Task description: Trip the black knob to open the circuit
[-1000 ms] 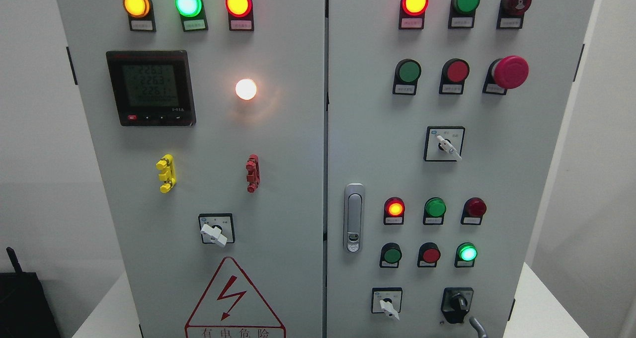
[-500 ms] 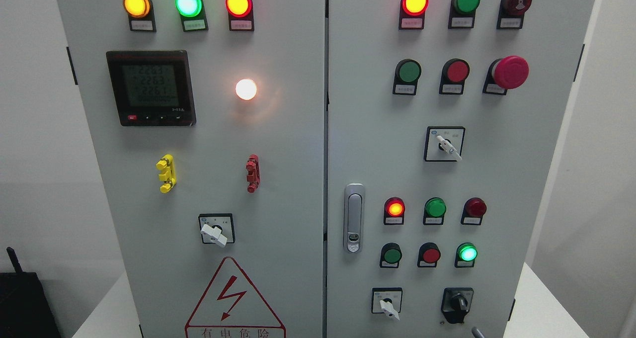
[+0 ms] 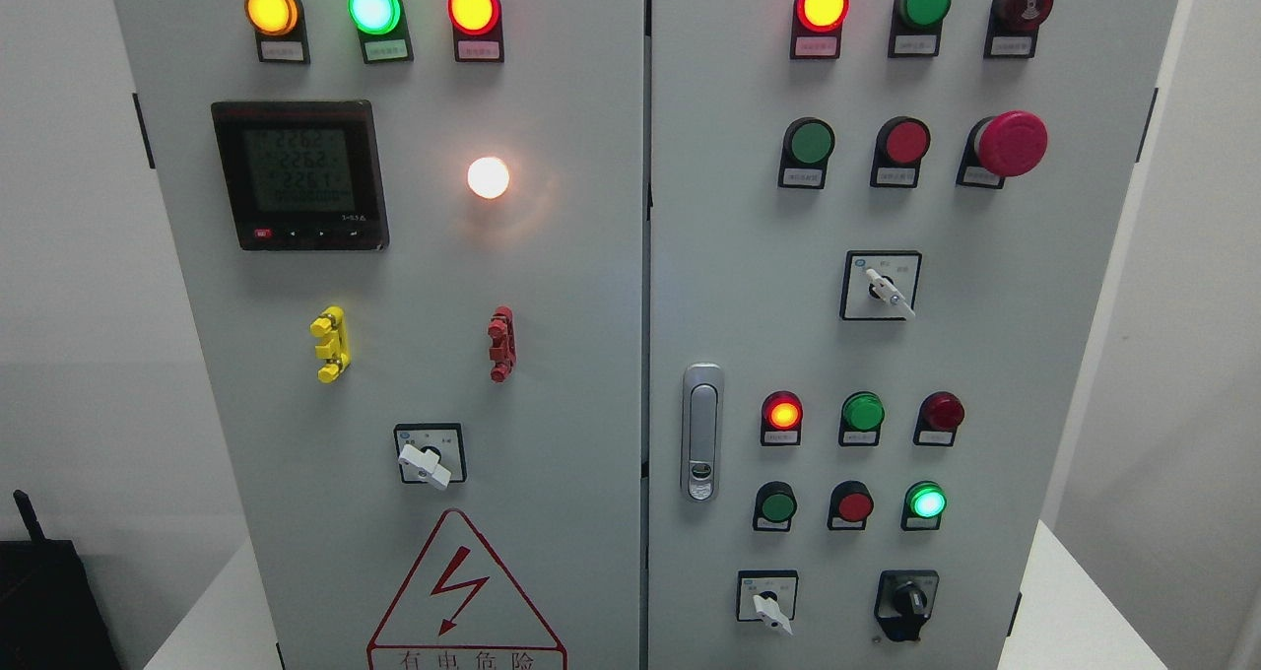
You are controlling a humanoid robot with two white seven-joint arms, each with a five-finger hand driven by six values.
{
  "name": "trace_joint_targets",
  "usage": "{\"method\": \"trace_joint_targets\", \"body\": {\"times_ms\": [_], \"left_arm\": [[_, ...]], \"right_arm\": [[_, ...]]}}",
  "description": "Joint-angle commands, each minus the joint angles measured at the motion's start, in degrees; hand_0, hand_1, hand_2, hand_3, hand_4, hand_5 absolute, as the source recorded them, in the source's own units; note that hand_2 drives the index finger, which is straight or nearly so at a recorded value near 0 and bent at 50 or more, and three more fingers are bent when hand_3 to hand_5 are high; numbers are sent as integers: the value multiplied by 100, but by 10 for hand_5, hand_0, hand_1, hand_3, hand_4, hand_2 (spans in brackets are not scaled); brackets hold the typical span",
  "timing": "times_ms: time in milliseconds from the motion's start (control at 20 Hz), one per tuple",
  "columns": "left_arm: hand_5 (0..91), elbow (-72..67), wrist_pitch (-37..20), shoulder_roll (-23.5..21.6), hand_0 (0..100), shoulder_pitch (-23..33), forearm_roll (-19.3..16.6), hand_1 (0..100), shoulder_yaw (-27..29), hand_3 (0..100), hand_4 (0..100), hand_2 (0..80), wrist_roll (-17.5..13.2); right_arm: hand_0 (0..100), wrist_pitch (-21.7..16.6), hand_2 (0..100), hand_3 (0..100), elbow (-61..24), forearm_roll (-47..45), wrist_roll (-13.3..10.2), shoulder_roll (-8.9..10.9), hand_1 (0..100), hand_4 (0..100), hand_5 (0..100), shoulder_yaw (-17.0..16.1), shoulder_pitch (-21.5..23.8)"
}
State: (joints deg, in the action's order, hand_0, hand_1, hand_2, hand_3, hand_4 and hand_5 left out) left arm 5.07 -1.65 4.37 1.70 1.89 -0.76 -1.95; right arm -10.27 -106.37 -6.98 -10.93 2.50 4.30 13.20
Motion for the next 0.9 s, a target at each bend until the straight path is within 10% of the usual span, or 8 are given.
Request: {"method": "trace_joint_targets", "body": {"times_ms": [0,300,850], "left_arm": [[0,-6,7,3,120,-3,14,389,5,0,0,0,2],[0,-6,7,3,120,-3,14,389,5,0,0,0,2],[0,-6,7,3,120,-3,14,389,5,0,0,0,2]], "right_arm": [[272,-115,40,527,-270,-206,65,31,225,412,336,-17,50],[97,-352,0,166,-446,-479,82,224,0,96,0,54,358],[19,-502,0,24,-570,-479,311,268,0,0,0,54,657]]}}
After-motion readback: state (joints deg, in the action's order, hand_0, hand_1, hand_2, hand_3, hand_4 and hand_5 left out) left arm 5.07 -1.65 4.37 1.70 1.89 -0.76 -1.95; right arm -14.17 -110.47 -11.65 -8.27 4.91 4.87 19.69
